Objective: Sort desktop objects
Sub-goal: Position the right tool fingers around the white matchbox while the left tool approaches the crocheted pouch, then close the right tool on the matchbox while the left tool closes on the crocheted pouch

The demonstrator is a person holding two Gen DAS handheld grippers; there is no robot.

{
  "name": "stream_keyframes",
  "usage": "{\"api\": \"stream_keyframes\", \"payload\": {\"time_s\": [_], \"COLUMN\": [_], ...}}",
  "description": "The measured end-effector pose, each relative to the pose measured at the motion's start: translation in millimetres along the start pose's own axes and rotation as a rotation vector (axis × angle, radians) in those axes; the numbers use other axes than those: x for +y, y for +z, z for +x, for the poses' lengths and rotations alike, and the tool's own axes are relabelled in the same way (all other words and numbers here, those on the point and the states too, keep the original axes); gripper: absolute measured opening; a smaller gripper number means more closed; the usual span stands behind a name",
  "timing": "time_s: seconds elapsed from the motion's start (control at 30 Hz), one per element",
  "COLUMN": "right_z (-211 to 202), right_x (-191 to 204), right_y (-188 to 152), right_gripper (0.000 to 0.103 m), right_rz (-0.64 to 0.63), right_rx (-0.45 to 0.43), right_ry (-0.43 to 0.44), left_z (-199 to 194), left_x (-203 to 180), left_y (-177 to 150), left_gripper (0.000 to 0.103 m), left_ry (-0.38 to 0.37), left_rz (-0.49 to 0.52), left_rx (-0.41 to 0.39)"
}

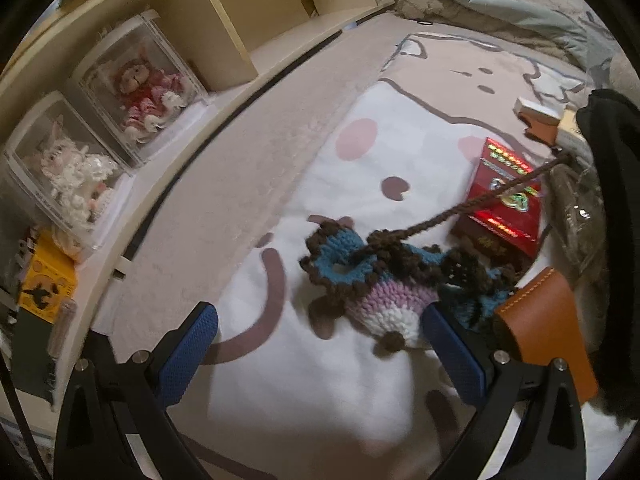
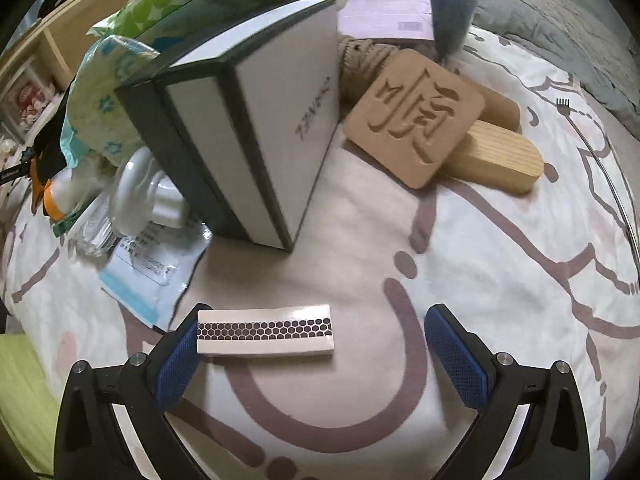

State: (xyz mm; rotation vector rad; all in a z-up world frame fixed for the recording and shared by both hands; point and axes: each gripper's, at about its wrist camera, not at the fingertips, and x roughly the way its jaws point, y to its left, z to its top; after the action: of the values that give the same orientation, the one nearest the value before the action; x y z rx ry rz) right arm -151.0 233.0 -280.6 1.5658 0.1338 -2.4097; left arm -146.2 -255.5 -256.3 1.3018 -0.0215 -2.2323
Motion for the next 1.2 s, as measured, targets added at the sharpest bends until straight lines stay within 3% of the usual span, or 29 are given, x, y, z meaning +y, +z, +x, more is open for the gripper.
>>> {"api": "stream_keyframes", "payload": {"time_s": [0.13,0.37,0.43,0.8,0.93,1.2], "right_z": [3,5,-5,-1,1,-7], "right_x": [4,13,-14,-12,-12,-16], "right_y": [-2,-7,-13,-18,-14,-17], "right_gripper": [0.103,0.103,0.103,0.103,0.103,0.103], "right_rz": [-0.027,-0.049,-0.048,-0.055,-0.042,-0.036], "right_rx": [-0.027,-0.102,-0.112,-0.103,-0.082,-0.090], "right_ry": [0.001,-0.006,-0.006,0.003,0.002,0.033], "left_z": [3,7,8,13,7,4], "left_x": [-7,-17,-18,-10,-10,-6], "left_y": [2,4,5,6,6,10], "left_gripper": [0.100,0.076,0.073,0.071,0.048,0.031], "left_ry": [-0.063,-0.133,-0.146,-0.207,-0.244,-0.285], "left_rz": [-0.007,0.003,0.000,-0.050,-0.050,-0.095], "left_rx": [0.014,0.027,0.032,0.064,0.042,0.021]}}
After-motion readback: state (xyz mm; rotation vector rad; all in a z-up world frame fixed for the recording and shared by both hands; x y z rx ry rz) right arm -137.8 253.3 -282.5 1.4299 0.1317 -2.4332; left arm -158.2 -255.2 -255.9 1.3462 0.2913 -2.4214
